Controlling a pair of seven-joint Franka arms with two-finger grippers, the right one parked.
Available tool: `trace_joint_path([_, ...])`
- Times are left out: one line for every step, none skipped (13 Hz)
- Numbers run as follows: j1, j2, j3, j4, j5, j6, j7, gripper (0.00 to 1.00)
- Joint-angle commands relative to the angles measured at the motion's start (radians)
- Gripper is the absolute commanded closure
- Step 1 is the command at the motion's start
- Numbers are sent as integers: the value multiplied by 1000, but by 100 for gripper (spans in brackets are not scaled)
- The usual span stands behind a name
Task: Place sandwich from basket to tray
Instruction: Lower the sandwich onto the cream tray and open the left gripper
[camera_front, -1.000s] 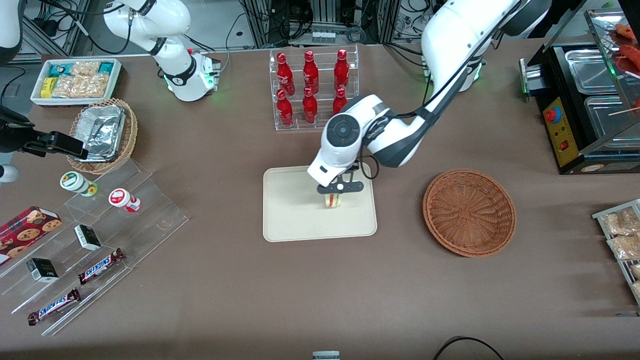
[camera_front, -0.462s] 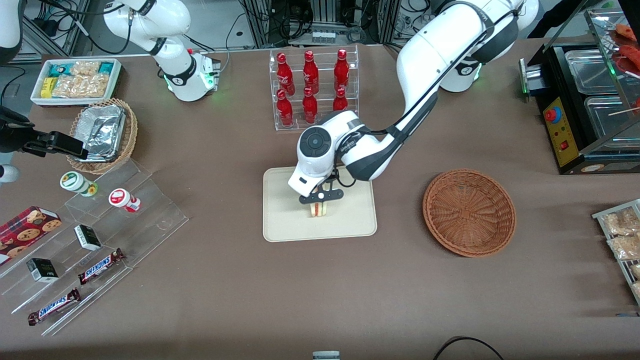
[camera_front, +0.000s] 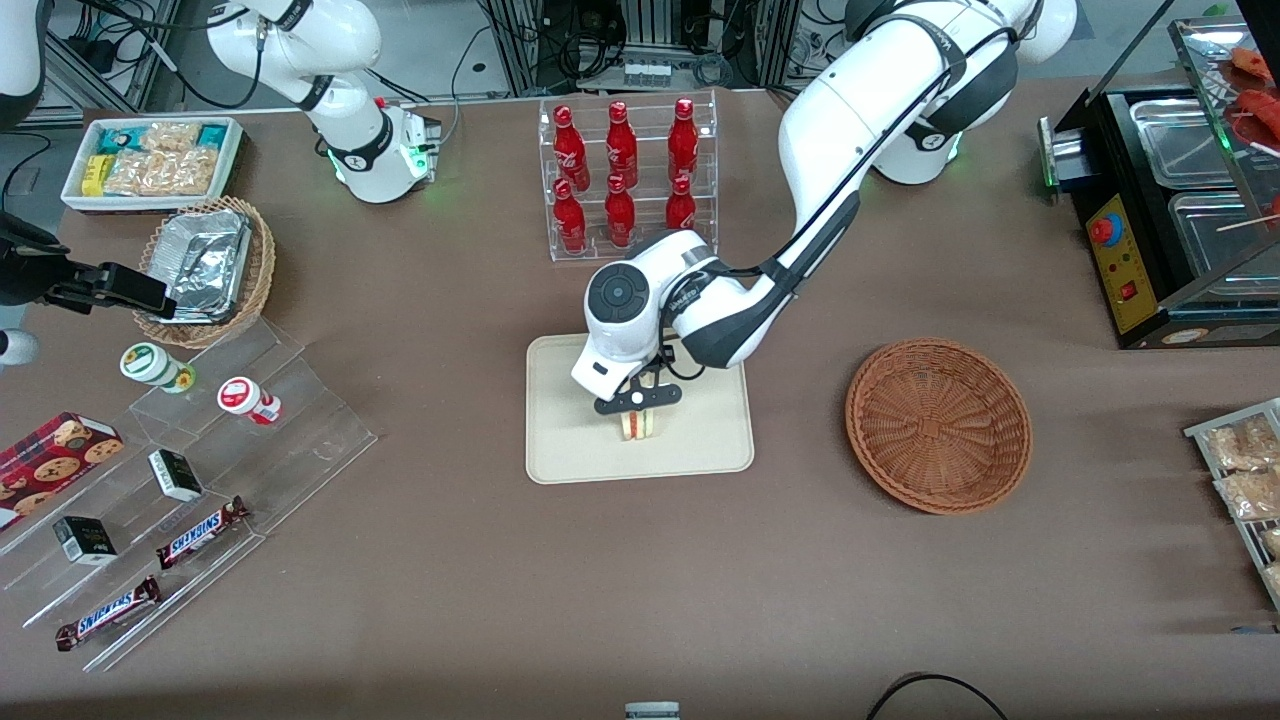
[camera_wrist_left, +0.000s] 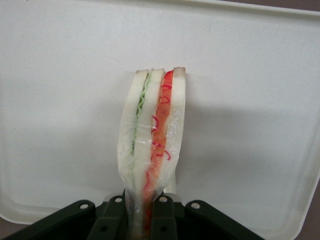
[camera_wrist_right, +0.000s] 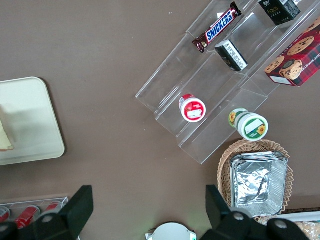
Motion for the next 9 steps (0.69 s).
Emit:
trace_joint_path([-19, 26, 11, 42, 17, -18, -27, 95])
trace_joint_path([-19, 27, 11, 42, 17, -17, -27, 73])
trace_joint_path([-19, 28, 11, 42, 17, -17, -27, 51])
trace_joint_path([-19, 30, 11, 42, 17, -15, -27, 36])
trace_joint_path([-19, 28, 11, 42, 16, -17, -27, 9])
trace_joint_path([-19, 27, 11, 42, 14, -18, -32, 0])
trace_joint_path([-17, 22, 11, 42, 13, -23, -48, 0])
trace_joint_path([-17, 11, 9, 42, 13, -30, -53, 0])
trace_joint_path([-17, -6, 8, 42, 11, -49, -52, 0])
